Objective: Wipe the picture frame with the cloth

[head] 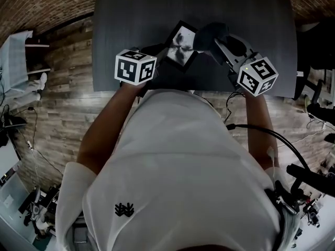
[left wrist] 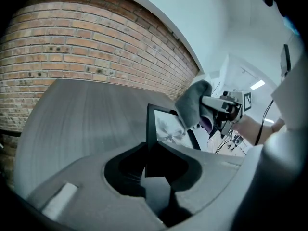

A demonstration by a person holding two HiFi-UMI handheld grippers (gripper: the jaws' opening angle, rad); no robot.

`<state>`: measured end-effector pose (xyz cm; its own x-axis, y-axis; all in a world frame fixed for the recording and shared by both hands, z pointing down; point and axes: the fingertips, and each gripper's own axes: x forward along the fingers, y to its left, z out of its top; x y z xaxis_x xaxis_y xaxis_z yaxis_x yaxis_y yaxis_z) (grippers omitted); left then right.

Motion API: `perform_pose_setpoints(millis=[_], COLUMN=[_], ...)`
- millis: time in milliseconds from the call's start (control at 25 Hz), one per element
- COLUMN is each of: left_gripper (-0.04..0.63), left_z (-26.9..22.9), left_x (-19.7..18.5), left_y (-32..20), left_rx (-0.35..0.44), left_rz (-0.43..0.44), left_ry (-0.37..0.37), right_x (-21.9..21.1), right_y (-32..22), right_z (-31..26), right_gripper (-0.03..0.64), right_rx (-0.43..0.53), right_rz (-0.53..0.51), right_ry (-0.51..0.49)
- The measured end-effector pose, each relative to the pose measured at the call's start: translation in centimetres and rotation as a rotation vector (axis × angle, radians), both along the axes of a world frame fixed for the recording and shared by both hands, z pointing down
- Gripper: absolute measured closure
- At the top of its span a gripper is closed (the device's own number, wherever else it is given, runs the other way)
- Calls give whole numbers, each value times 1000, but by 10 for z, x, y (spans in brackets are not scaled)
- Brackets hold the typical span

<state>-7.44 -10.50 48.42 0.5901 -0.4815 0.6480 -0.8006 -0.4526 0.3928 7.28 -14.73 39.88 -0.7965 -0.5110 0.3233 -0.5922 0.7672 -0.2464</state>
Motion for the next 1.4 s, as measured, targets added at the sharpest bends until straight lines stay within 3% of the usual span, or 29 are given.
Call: perform_pose_setpoints(millis=[120,240,600,720,1400], left_gripper=[518,518,518,518,518], left_z=[3,5,-2,-6,-16], left_x=[-4,-12,-22,-15,23], left_y=[-2,-7,-21,-21,12], left_rx=[-12,-23,-11,-9,-10], left_rz=[-26,-64,-129,-119,-18], left_ry=[10,25,41,54,85], right_x=[9,6,-28,-38,24], right_y=[-5,7,90,103,12], right_z=[-13,-23,12,29,49], right_gripper=[508,508,508,508,508], right_rx=[33,52,-11,-32,9], right_rz=[47,10,-365,-427,-136], right_ry=[-22,-36,98,142,264])
